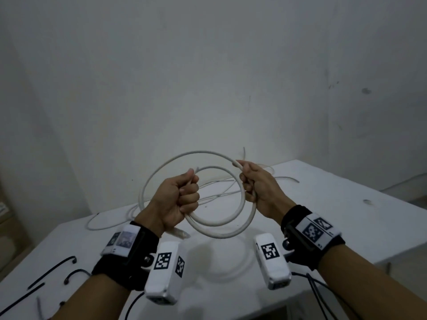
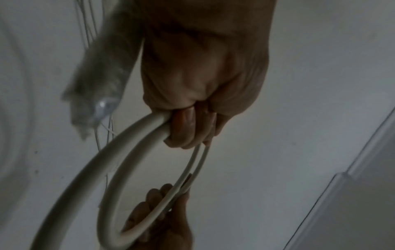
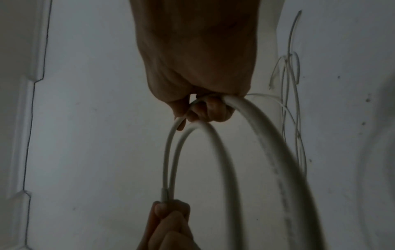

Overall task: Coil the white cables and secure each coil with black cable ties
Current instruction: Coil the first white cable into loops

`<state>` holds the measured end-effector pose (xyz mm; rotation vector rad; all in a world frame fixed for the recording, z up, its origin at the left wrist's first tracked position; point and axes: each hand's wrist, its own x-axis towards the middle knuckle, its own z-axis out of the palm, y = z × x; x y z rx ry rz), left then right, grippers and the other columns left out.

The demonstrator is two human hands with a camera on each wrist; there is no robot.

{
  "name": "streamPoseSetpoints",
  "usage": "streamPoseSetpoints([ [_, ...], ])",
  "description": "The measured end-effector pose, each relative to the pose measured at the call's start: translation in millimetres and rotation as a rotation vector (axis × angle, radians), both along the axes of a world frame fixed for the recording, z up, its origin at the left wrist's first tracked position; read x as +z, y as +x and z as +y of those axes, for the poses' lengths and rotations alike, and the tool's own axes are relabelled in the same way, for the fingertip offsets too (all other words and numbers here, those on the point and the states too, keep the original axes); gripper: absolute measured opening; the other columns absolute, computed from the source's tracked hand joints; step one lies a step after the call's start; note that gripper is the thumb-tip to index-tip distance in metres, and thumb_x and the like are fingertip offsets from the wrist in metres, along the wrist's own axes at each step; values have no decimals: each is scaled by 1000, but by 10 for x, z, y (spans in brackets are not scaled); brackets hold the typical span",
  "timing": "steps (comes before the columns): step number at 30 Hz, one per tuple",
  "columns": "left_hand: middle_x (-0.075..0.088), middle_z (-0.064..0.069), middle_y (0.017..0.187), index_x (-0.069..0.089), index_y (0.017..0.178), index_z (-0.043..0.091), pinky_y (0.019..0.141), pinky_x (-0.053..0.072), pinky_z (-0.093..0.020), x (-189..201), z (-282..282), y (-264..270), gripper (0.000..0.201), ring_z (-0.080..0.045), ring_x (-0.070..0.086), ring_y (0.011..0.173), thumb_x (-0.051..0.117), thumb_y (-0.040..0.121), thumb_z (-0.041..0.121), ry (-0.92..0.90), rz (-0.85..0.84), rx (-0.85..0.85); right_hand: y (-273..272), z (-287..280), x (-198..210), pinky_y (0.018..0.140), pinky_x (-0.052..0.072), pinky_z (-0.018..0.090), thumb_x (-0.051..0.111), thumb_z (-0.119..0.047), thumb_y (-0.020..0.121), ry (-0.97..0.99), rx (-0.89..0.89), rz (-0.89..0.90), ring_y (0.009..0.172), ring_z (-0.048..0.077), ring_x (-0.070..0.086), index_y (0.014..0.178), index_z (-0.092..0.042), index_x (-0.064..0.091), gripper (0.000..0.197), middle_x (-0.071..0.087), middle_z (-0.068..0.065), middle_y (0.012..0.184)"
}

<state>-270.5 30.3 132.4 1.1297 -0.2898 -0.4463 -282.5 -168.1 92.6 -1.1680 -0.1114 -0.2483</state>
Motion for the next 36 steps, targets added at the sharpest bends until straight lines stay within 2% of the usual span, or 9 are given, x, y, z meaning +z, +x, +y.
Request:
streamPoseSetpoints([
  [6,25,8,41,47,71,12,31,16,-9,-60,-14,-9,32,-3,21,26,40,98,27,138,-40,22,14,25,8,38,28,19,44,-22,100,-262,18,-26,42,8,34,98,-18,67,24,45,-8,49],
  [11,24,8,42,46,71,12,32,15,-9,-127,-33,-34,31,-4,20,27,41,98,27,207,-31,11,8,46,13,54,41,15,45,-10,98,-402,-26,-87,61,6,45,92,-12,68,24,53,-5,66],
  [14,23,8,42,46,71,12,33,14,-9,-160,-63,-48,31,-4,19,28,42,98,27,226,-49,36,-17,55,2,48,40,25,43,-17,100,-315,55,-63,60,11,46,96,-14,65,22,46,1,72],
  [17,23,8,43,46,71,12,34,14,-10,-146,-97,-71,32,-4,17,31,42,99,27,291,-109,70,-53,59,2,36,37,20,43,-24,100,-323,69,-100,52,12,52,99,-16,62,21,50,4,79],
  [21,27,7,47,47,79,12,37,17,-13,-147,-209,-118,27,-6,19,35,47,99,31,418,-344,209,-64,99,6,36,21,16,47,-33,97,-431,-38,-156,39,8,25,99,-26,64,18,39,-2,62],
  [24,39,2,56,44,99,20,37,27,-21,-220,-259,-137,17,-8,30,39,52,96,34,513,-590,393,-82,104,42,33,21,16,51,-30,96,-480,-134,-212,35,4,22,101,-20,65,18,36,-2,58],
  [28,43,3,56,32,131,41,48,34,-23,-337,-273,-103,41,-6,34,44,51,95,35,654,-877,567,-86,115,55,33,21,16,50,-27,97,-496,-166,-215,32,3,23,99,-13,66,22,35,-7,50],
  [31,40,8,53,23,148,33,47,32,-16,-378,-306,-57,53,-5,38,45,43,99,34,831,-997,598,-62,97,30,37,18,17,50,-30,97,-454,-91,-165,37,8,19,94,-14,66,23,29,-4,50],
  [36,57,-2,77,51,120,12,58,31,-25,-342,-352,-43,38,-17,49,66,30,101,37,1133,-1235,712,-46,71,64,38,17,16,50,-31,97,-392,-18,-122,39,10,19,95,-8,64,27,29,0,51],
])
